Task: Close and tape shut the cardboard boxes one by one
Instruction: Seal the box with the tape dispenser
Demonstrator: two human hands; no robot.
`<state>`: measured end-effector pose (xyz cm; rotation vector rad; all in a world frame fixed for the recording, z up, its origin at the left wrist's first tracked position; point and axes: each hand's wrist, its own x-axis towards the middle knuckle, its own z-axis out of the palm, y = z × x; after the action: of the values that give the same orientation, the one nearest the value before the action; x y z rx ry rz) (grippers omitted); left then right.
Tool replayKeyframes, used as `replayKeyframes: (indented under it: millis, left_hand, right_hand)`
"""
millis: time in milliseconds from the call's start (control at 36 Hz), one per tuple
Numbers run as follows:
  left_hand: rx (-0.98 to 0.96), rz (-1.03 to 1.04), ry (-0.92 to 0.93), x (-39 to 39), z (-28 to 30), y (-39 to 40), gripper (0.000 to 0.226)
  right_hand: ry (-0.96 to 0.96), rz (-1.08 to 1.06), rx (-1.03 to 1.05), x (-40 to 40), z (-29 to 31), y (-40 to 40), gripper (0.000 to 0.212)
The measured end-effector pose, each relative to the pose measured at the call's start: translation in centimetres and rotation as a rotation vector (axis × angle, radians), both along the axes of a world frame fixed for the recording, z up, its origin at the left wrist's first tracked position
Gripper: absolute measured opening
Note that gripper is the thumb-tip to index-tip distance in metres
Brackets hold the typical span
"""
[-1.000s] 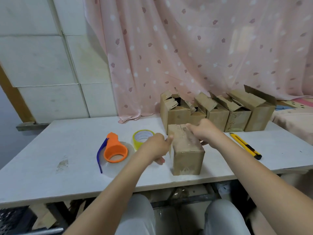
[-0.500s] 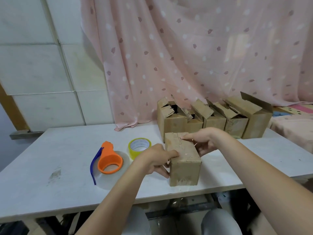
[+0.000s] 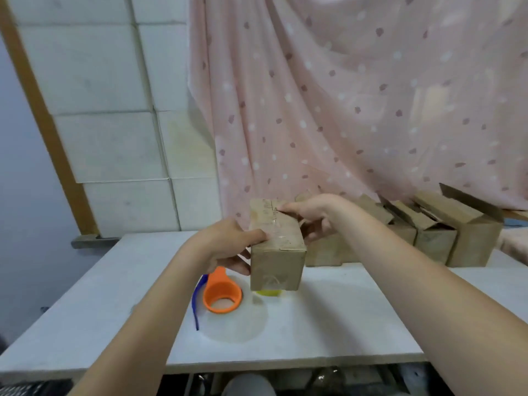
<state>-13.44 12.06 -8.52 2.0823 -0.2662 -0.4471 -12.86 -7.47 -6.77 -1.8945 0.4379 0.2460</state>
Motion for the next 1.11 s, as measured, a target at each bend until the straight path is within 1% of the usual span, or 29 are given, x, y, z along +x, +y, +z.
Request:
replayKeyframes:
  millis: [111, 222, 306, 417, 639, 806, 861, 889, 917, 972, 1000, 1056, 1111]
  left_hand:
    - [0.007, 0.103, -0.024, 1.9, 1.2, 4.8, 0.039]
    - [0.024, 0.219, -0.022, 4.5, 1.2, 9.3, 0.037]
    - [0.064, 0.295, -0.021, 6.8, 0.9, 12.5, 0.038]
    - [0.052, 0.362, 0.024, 9.8, -0.3, 15.6, 0.036]
    - [0.053, 0.445, 0.123, 15.5, -3.9, 18.8, 0.032]
    - [0.063, 0.509, 0.154, 19.0, -6.4, 20.8, 0.036]
    - [0.062, 0.538, 0.153, 19.9, -7.2, 21.3, 0.039]
    - [0.061, 0.556, 0.149, 20.2, -7.5, 21.5, 0.04]
    - [0.052, 0.575, 0.146, 20.5, -7.8, 21.7, 0.039]
    - [0.025, 0.6, 0.156, 21.1, -8.4, 22.0, 0.035]
    - [0.011, 0.607, 0.164, 21.4, -8.5, 22.2, 0.033]
    - [-0.013, 0.62, 0.178, 22.3, -8.8, 22.8, 0.03]
    - [-0.04, 0.632, 0.197, 22.9, -9.0, 23.3, 0.032]
  right_hand:
    - [-0.041, 0.088, 0.022, 2.7, 0.7, 5.4, 0.036]
    - [-0.043, 0.162, 0.063, 6.2, 0.3, 10.6, 0.034]
    - [-0.025, 0.21, 0.092, 9.3, -0.3, 13.9, 0.033]
    - [0.034, 0.233, 0.143, 13.9, -2.5, 17.6, 0.028]
    - [0.158, 0.264, 0.172, 20.3, -6.3, 21.7, 0.03]
    - [0.171, 0.295, 0.153, 24.0, -8.5, 23.9, 0.031]
    - [0.167, 0.279, 0.134, 25.6, -9.6, 24.8, 0.026]
    - [0.153, 0.251, 0.123, 26.5, -10.1, 25.3, 0.02]
    - [0.134, 0.215, 0.11, 27.2, -10.7, 25.8, 0.019]
    - [0.088, 0.153, 0.082, 28.8, -11.8, 26.5, 0.033]
    - [0.07, 0.146, 0.071, 29.4, -12.1, 26.8, 0.036]
    - [0.049, 0.139, 0.064, 30.3, -12.1, 27.4, 0.035]
    - [0.041, 0.136, 0.054, 31.3, -12.2, 27.7, 0.036]
